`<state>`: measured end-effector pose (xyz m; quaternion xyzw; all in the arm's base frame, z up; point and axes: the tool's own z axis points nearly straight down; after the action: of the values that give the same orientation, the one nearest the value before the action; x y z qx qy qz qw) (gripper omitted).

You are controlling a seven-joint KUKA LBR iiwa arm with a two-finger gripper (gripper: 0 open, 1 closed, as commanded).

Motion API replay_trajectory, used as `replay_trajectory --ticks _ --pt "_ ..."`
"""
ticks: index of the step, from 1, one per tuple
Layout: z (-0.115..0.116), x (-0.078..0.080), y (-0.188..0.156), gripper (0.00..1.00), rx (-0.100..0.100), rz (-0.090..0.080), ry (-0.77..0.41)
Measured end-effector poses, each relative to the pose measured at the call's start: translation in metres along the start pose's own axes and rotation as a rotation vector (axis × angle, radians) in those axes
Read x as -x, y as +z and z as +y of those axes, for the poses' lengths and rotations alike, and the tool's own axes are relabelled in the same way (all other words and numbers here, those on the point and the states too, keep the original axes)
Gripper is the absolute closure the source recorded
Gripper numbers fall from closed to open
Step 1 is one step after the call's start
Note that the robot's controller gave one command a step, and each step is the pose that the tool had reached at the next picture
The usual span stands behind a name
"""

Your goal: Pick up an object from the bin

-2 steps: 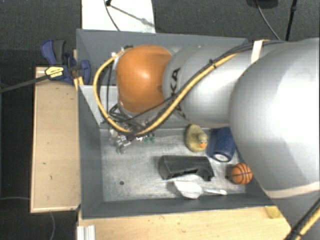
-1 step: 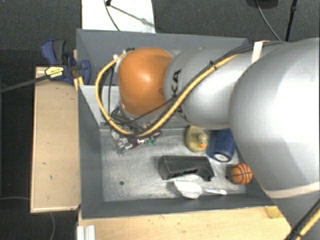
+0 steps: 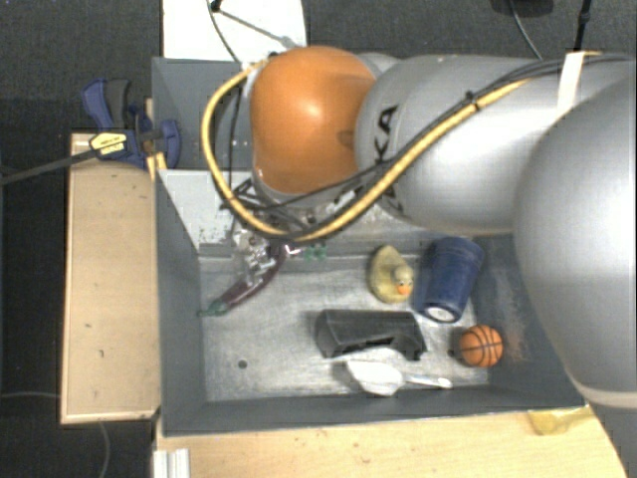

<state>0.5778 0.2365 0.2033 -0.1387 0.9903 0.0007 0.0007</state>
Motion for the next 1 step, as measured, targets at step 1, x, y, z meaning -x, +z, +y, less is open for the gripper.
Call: replay_trajectory --ticks 1 --pt "-0.0017 -0.0043 0.0353 0.0 0.0 0.002 -0.006"
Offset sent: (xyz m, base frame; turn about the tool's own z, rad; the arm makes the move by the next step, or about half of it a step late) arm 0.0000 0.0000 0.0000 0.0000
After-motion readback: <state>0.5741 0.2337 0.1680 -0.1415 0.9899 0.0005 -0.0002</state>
